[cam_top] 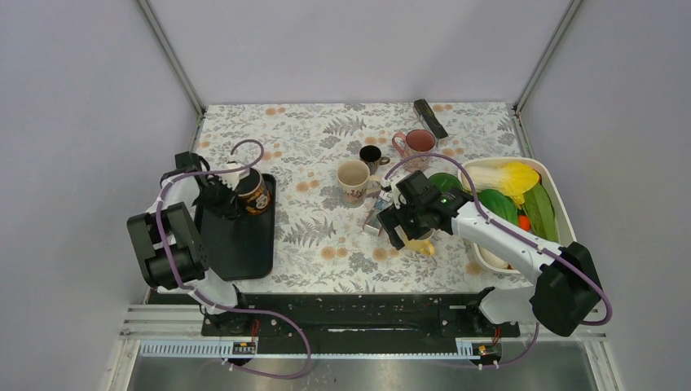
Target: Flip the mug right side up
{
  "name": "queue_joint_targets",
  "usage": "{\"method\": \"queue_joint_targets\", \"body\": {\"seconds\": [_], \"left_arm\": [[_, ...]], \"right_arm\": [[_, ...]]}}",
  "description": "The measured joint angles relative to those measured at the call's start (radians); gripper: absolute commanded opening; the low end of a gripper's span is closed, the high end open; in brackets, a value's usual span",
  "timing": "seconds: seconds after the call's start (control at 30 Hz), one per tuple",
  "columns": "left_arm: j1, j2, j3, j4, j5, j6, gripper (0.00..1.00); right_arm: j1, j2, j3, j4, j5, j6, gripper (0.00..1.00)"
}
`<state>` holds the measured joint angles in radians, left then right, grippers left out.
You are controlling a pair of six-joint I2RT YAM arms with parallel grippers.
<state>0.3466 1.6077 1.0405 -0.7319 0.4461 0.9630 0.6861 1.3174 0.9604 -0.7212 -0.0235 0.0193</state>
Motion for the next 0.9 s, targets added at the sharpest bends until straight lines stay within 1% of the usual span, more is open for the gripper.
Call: {"method": "queue_joint_targets", "body": {"seconds": [0.13,0.33,0.5,0.67,0.8,0.9], "left_arm": [[-0.002,-0.050,-0.023,0.009,-0.005,-0.143,0.00],[-0.002,-0.212,-0.061,0.007,0.001,-0.281,0.00],[-0.002,-0.230,-0.061,-0.004,0.023,-0.346,0.00],[-0.031,-0.255,-0.030,-0.074,0.054,-0.420,0.00],[-0.124,-0.311,0.075,-0.135,0.100,-0.497,0.00],[-0.204,-0.353,0.174,-0.172,0.134,-0.560,0.00]], "right_arm": [[0.000,-0.014,-0.001,0.001,0.005,0.000,0.99],[0.000,-0.117,-0.014,0.044,0.005,0.000,0.99],[0.000,-0.143,-0.014,0.061,0.022,0.001,0.99],[0.000,-0.150,0.007,0.069,0.028,0.024,0.99],[0.001,-0.195,0.017,0.231,-0.101,0.104,0.99],[0.006,-0.217,0.012,0.482,-0.219,0.204,0.99]]}}
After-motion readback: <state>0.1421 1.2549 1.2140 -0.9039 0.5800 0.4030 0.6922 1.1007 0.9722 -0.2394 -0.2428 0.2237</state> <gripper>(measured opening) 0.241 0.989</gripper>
